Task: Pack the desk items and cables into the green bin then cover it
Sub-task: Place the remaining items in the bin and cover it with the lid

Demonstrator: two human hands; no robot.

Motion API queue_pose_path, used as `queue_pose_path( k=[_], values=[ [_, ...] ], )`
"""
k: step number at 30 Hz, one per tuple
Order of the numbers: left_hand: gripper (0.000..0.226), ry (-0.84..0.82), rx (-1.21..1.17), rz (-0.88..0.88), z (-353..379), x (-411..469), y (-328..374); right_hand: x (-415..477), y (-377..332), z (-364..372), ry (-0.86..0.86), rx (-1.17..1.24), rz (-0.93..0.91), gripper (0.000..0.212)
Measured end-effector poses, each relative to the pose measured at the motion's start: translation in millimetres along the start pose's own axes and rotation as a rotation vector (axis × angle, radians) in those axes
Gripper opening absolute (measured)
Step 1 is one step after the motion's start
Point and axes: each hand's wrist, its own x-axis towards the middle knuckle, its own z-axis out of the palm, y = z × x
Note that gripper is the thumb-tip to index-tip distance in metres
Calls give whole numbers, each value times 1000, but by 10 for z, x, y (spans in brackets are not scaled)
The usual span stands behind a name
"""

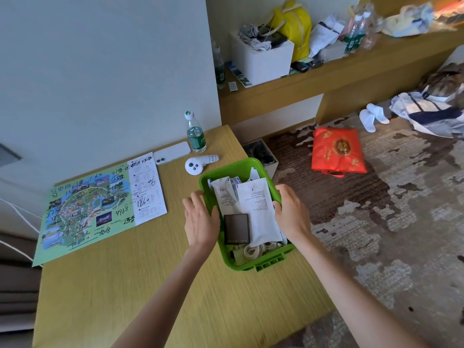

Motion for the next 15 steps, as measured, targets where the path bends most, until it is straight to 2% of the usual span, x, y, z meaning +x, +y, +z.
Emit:
queue_pose_path(
  k=[4, 8, 15],
  values=[
    [33, -52, -153, -45, 14, -4, 16, 1, -15, -13, -7, -12, 9, 24],
    [34, -60, -175, -89, -18, 64, -3, 10, -51, -31, -4, 22, 9, 26],
    [29, 36, -199, -135, -239, 109, -224, 147, -380, -9, -9, 73, -71, 32]
  ],
)
